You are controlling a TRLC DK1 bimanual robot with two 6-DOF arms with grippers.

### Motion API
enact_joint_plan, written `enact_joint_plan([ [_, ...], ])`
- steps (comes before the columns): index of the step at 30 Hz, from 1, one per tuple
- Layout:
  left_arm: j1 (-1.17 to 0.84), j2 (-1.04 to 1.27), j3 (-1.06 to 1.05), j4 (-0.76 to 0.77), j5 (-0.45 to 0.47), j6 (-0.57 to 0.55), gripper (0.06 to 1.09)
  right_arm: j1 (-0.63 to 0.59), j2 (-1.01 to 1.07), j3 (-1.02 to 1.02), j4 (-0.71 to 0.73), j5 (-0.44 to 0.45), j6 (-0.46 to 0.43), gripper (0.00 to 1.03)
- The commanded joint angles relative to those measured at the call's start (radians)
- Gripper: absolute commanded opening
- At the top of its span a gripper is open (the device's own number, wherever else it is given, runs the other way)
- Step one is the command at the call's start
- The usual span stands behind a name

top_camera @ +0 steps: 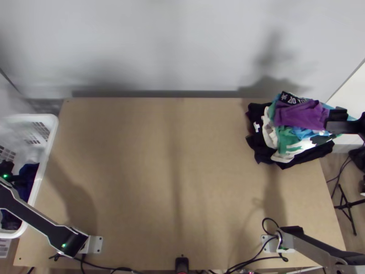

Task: Fold the t-shirt

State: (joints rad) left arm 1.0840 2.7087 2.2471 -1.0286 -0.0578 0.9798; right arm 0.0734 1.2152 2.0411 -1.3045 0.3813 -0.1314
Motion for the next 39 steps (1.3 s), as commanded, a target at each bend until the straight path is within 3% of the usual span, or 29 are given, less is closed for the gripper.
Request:
enact_joint_plan([
  [1,-0.001,0.016,0.000,0.012,-0.007,-0.009,0.79,0.000,0.000,0.007,-0.004,-0.002,-0.001,0.98],
  [5,-0.007,0.019,0.000,0.010,-0.007,-0.026,0.48,0.000,0.000,0.008,-0.004,-0.002,-0.001,0.98],
  [16,-0.012,0.022,-0.007,-0.044,0.032,-0.061,0.09,0.000,0.000,0.008,-0.004,-0.004,-0.001,0.98],
  [21,0.001,-0.040,-0.012,-0.163,0.139,-0.081,0.09,0.000,0.000,0.008,-0.004,-0.005,-0.001,0.98],
  [23,0.005,-0.121,-0.012,-0.271,0.280,-0.110,0.09,0.000,0.000,0.007,-0.006,-0.007,-0.001,0.98],
  [24,0.001,-0.227,-0.017,-0.363,0.394,-0.127,0.09,0.000,0.000,-0.002,-0.006,-0.007,-0.001,0.98],
  [39,-0.182,-0.834,-0.138,-0.390,0.625,-0.181,0.10,0.000,-0.005,-0.022,-0.009,-0.027,0.007,0.98],
])
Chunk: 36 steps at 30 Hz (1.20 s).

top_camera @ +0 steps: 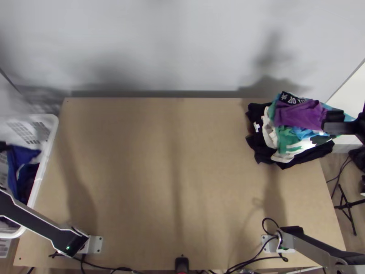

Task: Fold the t-shirt

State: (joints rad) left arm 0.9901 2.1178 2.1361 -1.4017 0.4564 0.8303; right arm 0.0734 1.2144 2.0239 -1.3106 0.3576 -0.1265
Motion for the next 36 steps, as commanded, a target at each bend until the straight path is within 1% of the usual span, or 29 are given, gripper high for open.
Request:
enact_joint_plan([
  [1,-0.108,-0.279,-0.027,-0.022,0.130,-0.040,0.10,0.000,-0.004,-0.005,-0.003,-0.003,0.002,0.98],
  [7,-0.265,-0.481,-0.031,-0.036,0.235,-0.096,0.10,-0.001,-0.023,-0.045,-0.001,-0.005,0.002,0.98],
  [11,-0.415,-0.608,-0.012,-0.031,0.246,-0.111,0.10,-0.001,-0.042,-0.070,-0.001,-0.006,0.001,0.98],
  [13,-0.487,-0.653,0.027,-0.016,0.248,-0.140,0.10,-0.001,-0.052,-0.077,-0.001,-0.006,-0.001,0.98],
  [14,-0.521,-0.668,0.048,0.000,0.248,-0.163,0.10,-0.001,-0.055,-0.082,-0.001,-0.006,-0.001,0.98],
  [15,-0.588,-0.713,0.071,0.086,0.248,-0.237,0.10,-0.003,-0.067,-0.091,-0.001,-0.006,-0.002,0.98],
  [16,-0.600,-0.736,0.071,0.144,0.248,-0.287,0.10,-0.003,-0.070,-0.094,-0.001,-0.006,-0.002,0.98],
  [17,-0.605,-0.745,0.071,0.170,0.248,-0.310,0.10,-0.003,-0.072,-0.097,-0.001,-0.006,-0.004,0.98],
  [18,-0.616,-0.769,0.073,0.247,0.248,-0.376,0.10,-0.003,-0.078,-0.105,-0.001,-0.006,-0.005,0.98],
  [20,-0.633,-0.799,0.082,0.345,0.246,-0.471,0.10,-0.003,-0.088,-0.119,-0.001,-0.006,-0.005,0.98],
  [21,-0.643,-0.811,0.094,0.372,0.246,-0.496,0.10,-0.003,-0.093,-0.126,-0.001,-0.006,-0.005,0.98],
  [25,-0.739,-0.848,0.136,0.414,0.237,-0.560,0.11,-0.003,-0.101,-0.137,0.001,-0.006,-0.005,0.98],
  [31,-0.834,-0.920,0.116,0.517,0.226,-0.723,0.11,-0.003,-0.136,-0.198,0.007,-0.009,-0.005,0.98],
  [36,-0.936,-0.950,0.079,0.524,0.228,-0.801,0.11,-0.003,-0.190,-0.291,0.011,-0.020,-0.004,0.98],
])
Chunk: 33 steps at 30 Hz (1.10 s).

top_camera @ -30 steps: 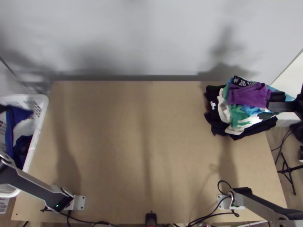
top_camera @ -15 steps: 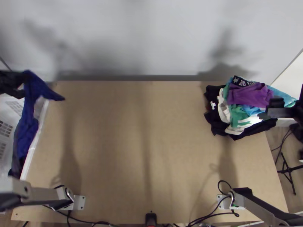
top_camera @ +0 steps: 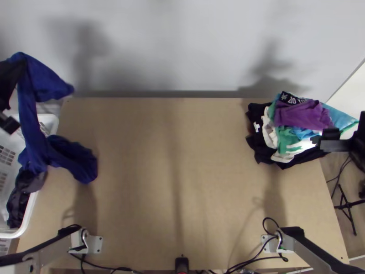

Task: Fold the t-shirt

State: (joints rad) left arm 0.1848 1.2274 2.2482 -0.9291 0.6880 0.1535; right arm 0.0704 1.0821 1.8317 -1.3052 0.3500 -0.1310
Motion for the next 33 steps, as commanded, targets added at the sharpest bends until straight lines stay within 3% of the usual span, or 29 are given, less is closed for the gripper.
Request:
enact_joint_plan([
  [1,-0.173,-0.063,-0.045,0.052,-0.004,-0.158,0.11,0.000,-0.070,-0.121,0.006,-0.014,0.002,0.98],
  [5,-0.358,-0.063,-0.075,0.052,-0.005,-0.206,0.11,0.000,-0.106,-0.160,-0.003,-0.019,0.002,0.98],
  [14,-0.386,-0.085,-0.449,0.157,0.002,-0.195,0.11,0.000,-0.119,-0.172,-0.005,-0.022,0.004,0.98],
  [18,-0.515,-0.062,-0.542,0.205,0.010,-0.192,0.11,-0.004,-0.119,-0.176,0.003,-0.026,0.005,0.98],
  [28,-0.685,0.147,-0.769,0.380,0.013,-0.200,0.11,-0.027,-0.160,-0.178,-0.009,-0.028,0.004,0.98],
  [33,-0.794,0.304,-0.757,0.466,0.005,-0.207,0.11,-0.037,-0.183,-0.193,-0.009,-0.029,0.004,0.98],
])
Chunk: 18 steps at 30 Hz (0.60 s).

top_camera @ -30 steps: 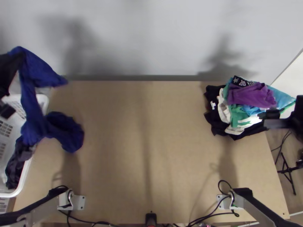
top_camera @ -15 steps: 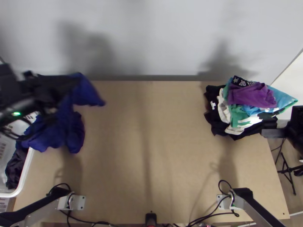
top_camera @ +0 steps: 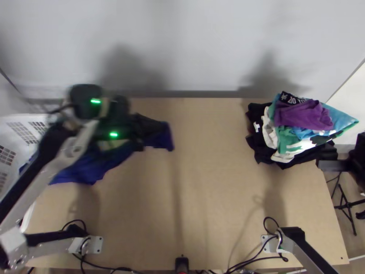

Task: Fold the t-shirt

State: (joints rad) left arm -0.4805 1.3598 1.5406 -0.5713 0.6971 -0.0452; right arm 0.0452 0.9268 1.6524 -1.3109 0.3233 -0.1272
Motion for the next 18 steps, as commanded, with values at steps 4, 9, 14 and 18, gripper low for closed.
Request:
enact_joint_plan([
  [4,-0.204,0.306,0.105,0.120,-0.007,-0.044,0.11,-0.013,-0.037,-0.022,-0.001,-0.004,0.001,0.98],
  [9,-0.300,0.426,0.375,0.110,-0.008,-0.079,0.11,-0.013,-0.051,-0.025,-0.001,-0.004,-0.003,0.98],
  [14,-0.377,0.530,0.674,0.070,-0.013,-0.113,0.11,-0.013,-0.068,-0.040,0.002,-0.003,-0.005,0.98],
  [18,-0.445,0.565,0.779,0.103,-0.039,-0.127,0.11,-0.022,-0.103,-0.089,0.009,-0.003,-0.005,0.98],
])
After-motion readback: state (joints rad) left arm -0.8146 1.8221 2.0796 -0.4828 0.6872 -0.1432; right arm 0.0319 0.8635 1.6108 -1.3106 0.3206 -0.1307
